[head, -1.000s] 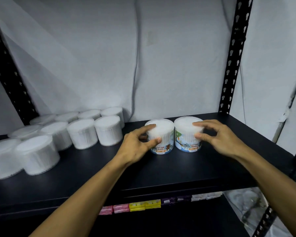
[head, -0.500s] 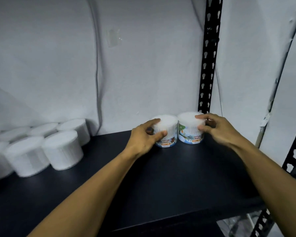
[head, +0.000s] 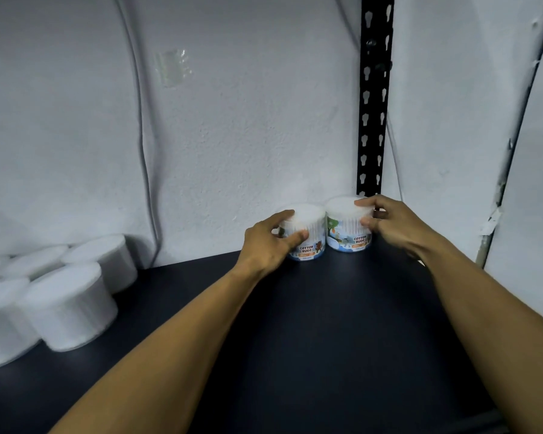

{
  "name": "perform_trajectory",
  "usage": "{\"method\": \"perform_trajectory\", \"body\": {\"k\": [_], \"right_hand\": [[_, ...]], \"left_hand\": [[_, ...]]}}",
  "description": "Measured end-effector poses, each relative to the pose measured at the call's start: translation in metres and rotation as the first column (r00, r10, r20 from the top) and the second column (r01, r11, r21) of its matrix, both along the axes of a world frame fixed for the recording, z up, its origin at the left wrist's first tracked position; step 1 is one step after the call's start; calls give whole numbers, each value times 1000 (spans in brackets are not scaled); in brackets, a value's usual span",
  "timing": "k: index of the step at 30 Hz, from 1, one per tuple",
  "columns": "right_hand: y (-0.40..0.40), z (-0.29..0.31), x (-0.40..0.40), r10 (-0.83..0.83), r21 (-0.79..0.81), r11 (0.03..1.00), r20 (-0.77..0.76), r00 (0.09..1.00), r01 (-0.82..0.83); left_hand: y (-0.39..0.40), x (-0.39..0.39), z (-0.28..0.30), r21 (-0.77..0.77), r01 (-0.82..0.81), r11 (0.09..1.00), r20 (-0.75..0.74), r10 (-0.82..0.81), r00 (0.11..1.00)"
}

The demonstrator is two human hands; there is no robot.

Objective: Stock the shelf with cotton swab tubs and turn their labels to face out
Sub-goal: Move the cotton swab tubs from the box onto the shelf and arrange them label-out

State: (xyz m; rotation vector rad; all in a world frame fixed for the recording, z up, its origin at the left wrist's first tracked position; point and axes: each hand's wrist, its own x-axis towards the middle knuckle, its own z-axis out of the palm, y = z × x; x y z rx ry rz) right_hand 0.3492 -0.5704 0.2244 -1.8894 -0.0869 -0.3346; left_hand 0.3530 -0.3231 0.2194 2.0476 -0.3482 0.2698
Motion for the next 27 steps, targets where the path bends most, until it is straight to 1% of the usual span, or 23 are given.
{"method": "perform_trajectory", "body": {"k": [12,27], "right_hand": [[-5,-5,19,-7,-42,999,40,999,8],[-3,-5,24,-4,-90,996,13,1000,6]], "left_hand": [[-9,8,2,34,-40,999,17,40,999],[-7,6,5,50,-63,997,32,61,998]]}}
